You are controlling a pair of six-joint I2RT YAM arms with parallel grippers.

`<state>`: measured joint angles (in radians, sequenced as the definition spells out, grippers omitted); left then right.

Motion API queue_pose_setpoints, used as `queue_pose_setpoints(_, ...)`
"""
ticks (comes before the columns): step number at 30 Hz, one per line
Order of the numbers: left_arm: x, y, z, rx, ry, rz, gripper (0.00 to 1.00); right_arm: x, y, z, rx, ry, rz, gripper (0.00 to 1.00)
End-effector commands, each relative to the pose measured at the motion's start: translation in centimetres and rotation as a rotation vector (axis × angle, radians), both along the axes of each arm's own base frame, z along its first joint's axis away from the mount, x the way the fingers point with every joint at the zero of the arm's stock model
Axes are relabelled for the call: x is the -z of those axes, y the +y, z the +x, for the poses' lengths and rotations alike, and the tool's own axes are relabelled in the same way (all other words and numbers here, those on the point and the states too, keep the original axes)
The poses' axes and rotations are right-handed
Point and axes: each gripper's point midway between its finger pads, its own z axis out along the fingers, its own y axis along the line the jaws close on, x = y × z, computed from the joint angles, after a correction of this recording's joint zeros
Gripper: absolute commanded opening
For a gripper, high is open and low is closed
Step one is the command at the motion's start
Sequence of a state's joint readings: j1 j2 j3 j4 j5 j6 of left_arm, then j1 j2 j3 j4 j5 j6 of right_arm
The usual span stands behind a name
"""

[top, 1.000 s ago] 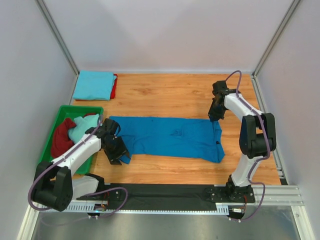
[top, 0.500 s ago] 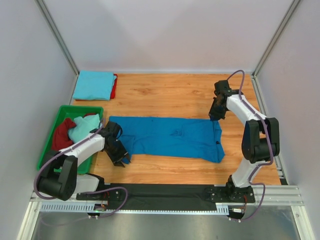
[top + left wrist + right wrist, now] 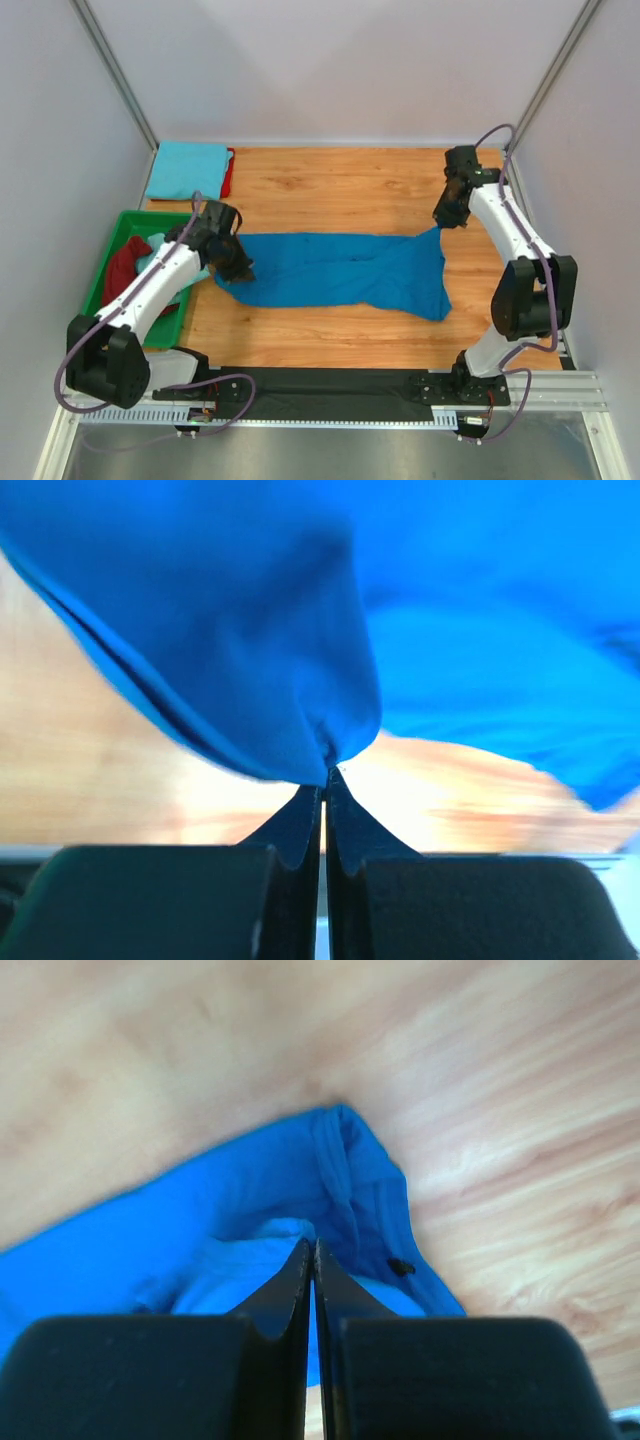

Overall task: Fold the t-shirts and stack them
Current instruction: Flatten the tshirt out

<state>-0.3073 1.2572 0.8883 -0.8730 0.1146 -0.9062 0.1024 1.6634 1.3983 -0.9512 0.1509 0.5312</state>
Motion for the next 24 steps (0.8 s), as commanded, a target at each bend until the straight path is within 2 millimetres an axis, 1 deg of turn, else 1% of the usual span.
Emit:
queue_pose_setpoints(1,-9.7,0.7,4.7,0.063,-0.286,0.047,0.00,-11.4,-4.1,3.4,0.160,-0.335,-0.076,0.00)
queue_pose_setpoints(2,-11.4,0.8,5.7,0.060,-0.328,0.042,0.00,-13.1,-5.0,3.8,0.182,-0.378,-0.078,0.00)
queue_pose_setpoints(3,-13.0,1.0,6.6,0.054,-0.370,0.039,0.00,-14.8,-5.2,4.0,0.194,-0.421,-0.074,0.00)
queue_pose_setpoints(4,-16.1,1.0,7.9,0.053,-0.441,0.032,0.00,-18.4,-5.6,4.4,0.207,-0.509,-0.068,0.00)
queue_pose_setpoints(6,-18.8,1.1,9.3,0.055,-0.508,0.029,0.00,-21.6,-5.8,4.4,0.216,-0.589,-0.061,0.00)
queue_pose_setpoints(7,-21.1,1.1,10.0,0.058,-0.552,0.028,0.00,-24.6,-5.9,3.8,0.220,-0.657,-0.056,0.00)
queue_pose_setpoints(9,-23.3,1.3,10.3,0.060,-0.594,0.023,0.00,-27.8,-6.2,2.5,0.226,-0.729,-0.067,0.00)
queue_pose_setpoints(10,-25.4,1.6,10.1,0.060,-0.646,0.022,0.00,-29.7,-6.4,1.6,0.233,-0.774,-0.072,0.00)
queue_pose_setpoints(11,-26.4,1.7,10.0,0.061,-0.675,0.023,0.00,-32.2,-6.6,-0.5,0.240,-0.845,-0.071,0.00)
queue_pose_setpoints(12,-27.4,1.9,9.8,0.061,-0.701,0.027,0.00,-33.5,-6.8,-1.7,0.248,-0.883,-0.076,0.00)
queue_pose_setpoints(13,-29.1,2.2,9.0,0.057,-0.745,0.027,0.00,-35.1,-6.9,-2.6,0.249,-0.941,-0.075,0.00)
queue_pose_setpoints(14,-30.0,2.4,8.6,0.063,-0.772,0.036,0.00,-36.5,-6.9,-3.9,0.250,-0.991,-0.071,0.00)
queue_pose_setpoints(15,-30.9,2.6,8.2,0.070,-0.796,0.038,0.00,-38.7,-6.9,-6.3,0.254,-1.065,-0.064,0.00)
queue_pose_setpoints(16,-32.9,2.8,7.4,0.074,-0.853,0.042,0.00,-40.2,-7.0,-7.7,0.252,-1.118,-0.070,0.00)
queue_pose_setpoints(17,-33.7,3.1,6.9,0.091,-0.888,0.091,0.00,-41.5,-7.1,-9.2,0.253,-1.164,-0.074,0.00)
queue_pose_setpoints(18,-35.0,3.3,6.2,0.094,-0.930,0.098,0.00,-43.1,-7.4,-11.6,0.264,-1.222,-0.077,0.00)
queue_pose_setpoints(19,-36.3,3.6,5.0,0.092,-0.978,0.094,0.00,-43.9,-7.5,-13.3,0.271,-1.257,-0.073,0.00)
queue_pose_setpoints(20,-37.1,3.8,4.4,0.100,-1.013,0.109,0.00,-45.0,-7.5,-14.8,0.271,-1.301,-0.072,0.00)
queue_pose_setpoints(21,-38.5,4.1,3.7,0.097,-1.062,0.116,0.00,-46.7,-7.3,-18.1,0.260,-1.388,-0.062,0.00)
queue_pose_setpoints(24,-41.9,4.8,0.8,0.107,-1.198,0.118,0.00,-49.7,-7.3,-23.8,0.244,-1.539,-0.078,0.00)
